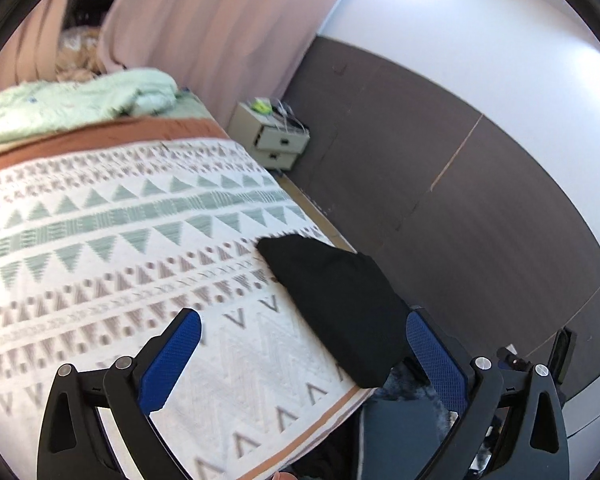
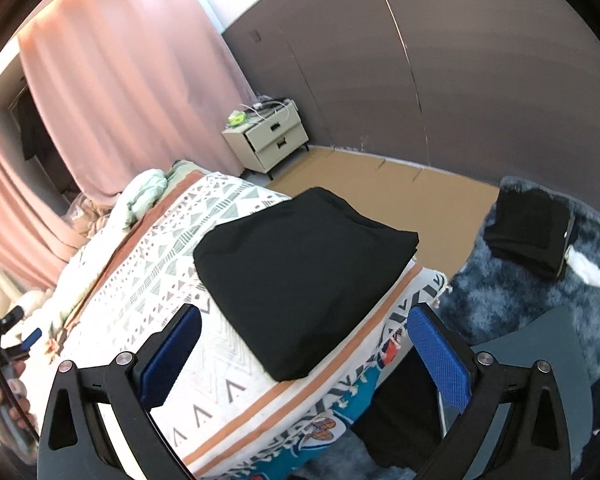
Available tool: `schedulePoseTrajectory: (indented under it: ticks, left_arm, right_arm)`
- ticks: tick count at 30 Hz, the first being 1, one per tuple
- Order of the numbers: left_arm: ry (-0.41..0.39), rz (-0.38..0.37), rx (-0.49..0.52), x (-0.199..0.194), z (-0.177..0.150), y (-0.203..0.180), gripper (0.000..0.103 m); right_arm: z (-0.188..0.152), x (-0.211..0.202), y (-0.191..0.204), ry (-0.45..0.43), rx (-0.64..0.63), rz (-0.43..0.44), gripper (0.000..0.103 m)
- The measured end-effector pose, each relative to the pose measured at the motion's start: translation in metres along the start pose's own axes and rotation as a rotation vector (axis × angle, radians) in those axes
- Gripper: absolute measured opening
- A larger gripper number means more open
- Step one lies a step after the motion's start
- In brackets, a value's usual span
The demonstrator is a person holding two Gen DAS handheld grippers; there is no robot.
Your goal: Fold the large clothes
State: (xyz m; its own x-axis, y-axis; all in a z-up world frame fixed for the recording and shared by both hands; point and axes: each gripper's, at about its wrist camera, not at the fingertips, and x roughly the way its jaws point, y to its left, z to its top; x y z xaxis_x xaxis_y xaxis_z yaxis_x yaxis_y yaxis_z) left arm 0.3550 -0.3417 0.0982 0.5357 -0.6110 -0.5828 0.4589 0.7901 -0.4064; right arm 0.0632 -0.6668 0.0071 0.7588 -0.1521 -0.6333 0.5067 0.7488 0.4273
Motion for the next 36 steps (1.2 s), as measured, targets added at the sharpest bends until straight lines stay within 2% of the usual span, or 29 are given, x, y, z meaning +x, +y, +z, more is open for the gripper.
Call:
schedulePoseTrajectory:
  ticks: [7, 18, 28, 36]
  left_arm:
    - [-0.083, 0.054, 0.023, -0.094, -0.015, 0.022, 0.103]
    - [-0.208, 0.126, 0.052, -0.205, -0.049, 0.039, 0.102]
    - [-0.28, 0.189, 0.083, -0.268, -0.101, 0.039, 0.102]
    - [-0.339, 0.248, 0.085, -0.301, -0.14, 0.043, 0.102]
  right_arm:
    - [-0.026, -0.043, 0.046, -0.037, -0.077, 0.011, 0.103]
    - [-0.063, -0.106, 0.108, -0.114, -0.172, 0.06, 0.103]
    - [-0.107, -0.153, 0.143, -0.17, -0.266, 0.125, 0.103]
    - [-0.142, -0.173, 0.156, -0.177, -0.309, 0.13, 0.103]
